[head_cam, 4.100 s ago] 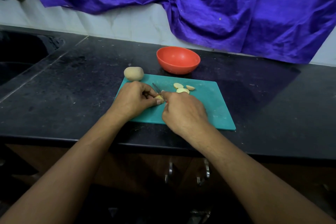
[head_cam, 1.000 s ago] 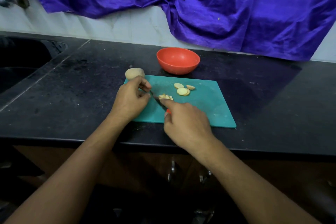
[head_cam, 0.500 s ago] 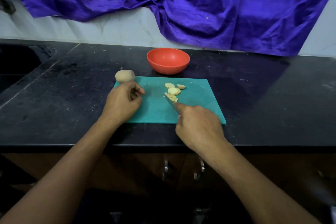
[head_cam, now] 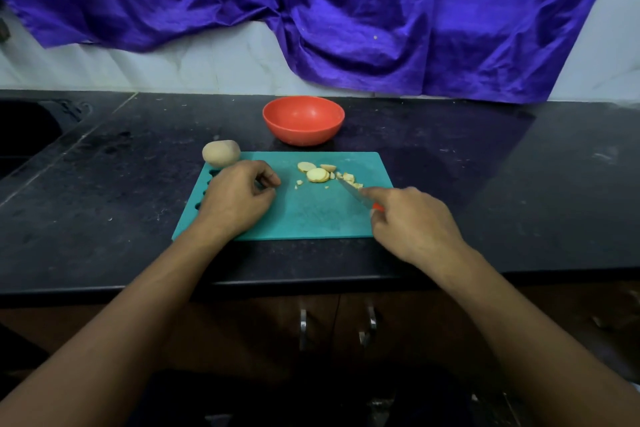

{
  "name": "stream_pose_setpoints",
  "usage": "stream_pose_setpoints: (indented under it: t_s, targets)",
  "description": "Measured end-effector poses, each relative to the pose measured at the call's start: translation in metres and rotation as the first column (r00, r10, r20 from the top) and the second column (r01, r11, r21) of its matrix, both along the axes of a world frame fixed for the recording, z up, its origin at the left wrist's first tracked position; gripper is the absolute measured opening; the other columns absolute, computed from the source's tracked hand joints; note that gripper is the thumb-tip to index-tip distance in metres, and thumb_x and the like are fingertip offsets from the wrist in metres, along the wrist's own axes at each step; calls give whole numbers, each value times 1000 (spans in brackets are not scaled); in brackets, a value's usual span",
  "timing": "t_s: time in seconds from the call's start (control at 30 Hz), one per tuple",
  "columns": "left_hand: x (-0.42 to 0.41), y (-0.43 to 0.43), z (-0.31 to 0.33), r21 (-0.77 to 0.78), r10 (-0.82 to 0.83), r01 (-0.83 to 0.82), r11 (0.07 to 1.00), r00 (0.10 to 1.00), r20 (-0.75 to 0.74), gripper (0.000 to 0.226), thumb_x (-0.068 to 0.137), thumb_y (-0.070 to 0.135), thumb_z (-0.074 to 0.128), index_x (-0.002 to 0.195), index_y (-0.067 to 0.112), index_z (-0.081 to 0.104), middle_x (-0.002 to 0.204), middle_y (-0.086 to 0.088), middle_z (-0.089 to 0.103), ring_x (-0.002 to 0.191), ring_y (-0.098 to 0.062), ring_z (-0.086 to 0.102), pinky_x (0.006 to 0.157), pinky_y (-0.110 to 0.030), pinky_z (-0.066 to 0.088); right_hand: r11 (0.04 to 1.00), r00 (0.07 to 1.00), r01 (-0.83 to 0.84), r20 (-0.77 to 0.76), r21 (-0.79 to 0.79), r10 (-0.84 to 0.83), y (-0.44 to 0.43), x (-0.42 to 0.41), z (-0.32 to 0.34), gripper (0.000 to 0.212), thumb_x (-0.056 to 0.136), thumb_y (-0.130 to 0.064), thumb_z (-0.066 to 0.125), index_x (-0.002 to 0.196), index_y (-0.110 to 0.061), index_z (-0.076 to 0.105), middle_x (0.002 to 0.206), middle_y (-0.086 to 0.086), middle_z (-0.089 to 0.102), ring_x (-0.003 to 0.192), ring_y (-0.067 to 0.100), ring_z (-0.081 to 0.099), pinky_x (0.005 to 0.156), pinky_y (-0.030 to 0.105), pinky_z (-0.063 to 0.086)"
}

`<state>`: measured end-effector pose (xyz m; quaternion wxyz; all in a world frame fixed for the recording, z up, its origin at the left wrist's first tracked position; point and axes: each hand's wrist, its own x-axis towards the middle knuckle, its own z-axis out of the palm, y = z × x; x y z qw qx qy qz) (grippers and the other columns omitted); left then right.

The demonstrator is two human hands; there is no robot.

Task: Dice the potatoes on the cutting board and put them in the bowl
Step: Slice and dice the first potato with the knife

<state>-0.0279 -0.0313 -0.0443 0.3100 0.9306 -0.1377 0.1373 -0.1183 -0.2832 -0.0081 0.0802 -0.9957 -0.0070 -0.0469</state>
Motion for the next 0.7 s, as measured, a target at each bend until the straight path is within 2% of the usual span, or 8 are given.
stream_pose_setpoints:
  t_s: [0.07,0.13,0.2,0.3,0.37,0.43,0.53,0.7]
  targets:
    - [5,-9,1,10,-22,22,1000,1000,-3,17,85,13,68,91,29,70,91,13,70,72,-1,59,69,-30,48,1000,1000,20,-4,9,-20,-5,10,-1,52,102,-29,47,151,-43,44,100,-5,63,74,12,57,60,34,47]
    - [9,-17,2,14,-40,40,999,999,11,17,85,14,69,92,29,69,93,12,69,72,-1,57,72,-32,51,997,999,45,-16,55,-44,-9,19,-1,51,100,-27,49,148,-43,48,103,-4,64,79,14,59,62,33,45]
    - [15,-25,2,14,-70,69,998,997,39,16,85,17,71,95,30,69,97,11,66,73,-1,55,73,-33,50,980,998,60,-29,187,-56,-9,27,-3,49,99,-27,51,144,-44,53,102,-5,64,80,14,61,65,33,48]
    - [27,-36,1,47,-174,171,984,981,81,24,85,26,72,109,28,71,106,8,64,82,-3,55,79,-34,48,929,998,46,12,367,-54,-4,33,-13,46,98,-26,55,140,-44,59,85,-10,62,69,12,59,59,31,43]
    - [35,-45,1,126,-248,237,963,965,85,37,84,35,68,120,29,70,118,8,66,101,-16,58,91,-39,48,920,997,46,44,388,-68,-1,34,-17,45,99,-29,56,141,-43,58,87,-10,63,71,14,61,61,30,44]
    - [41,-54,2,189,-294,279,942,954,55,42,86,36,67,128,33,67,127,12,65,109,-21,53,97,-41,47,909,994,54,66,412,-89,-2,34,-19,44,100,-30,55,142,-42,57,84,-10,63,69,14,63,62,32,50]
    - [47,-63,2,229,-323,309,923,946,24,40,88,39,62,128,39,66,128,21,65,109,-19,51,98,-42,47,906,989,68,88,417,-115,-4,31,-22,44,102,-30,53,144,-40,54,82,-9,64,62,13,61,62,38,55]
    - [54,-56,-6,170,-264,245,954,960,96,30,87,42,68,116,36,73,115,21,71,106,-17,56,96,-43,49,932,987,67,114,357,-114,0,28,-25,45,104,-32,50,148,-40,49,80,-9,64,57,12,59,55,30,51]
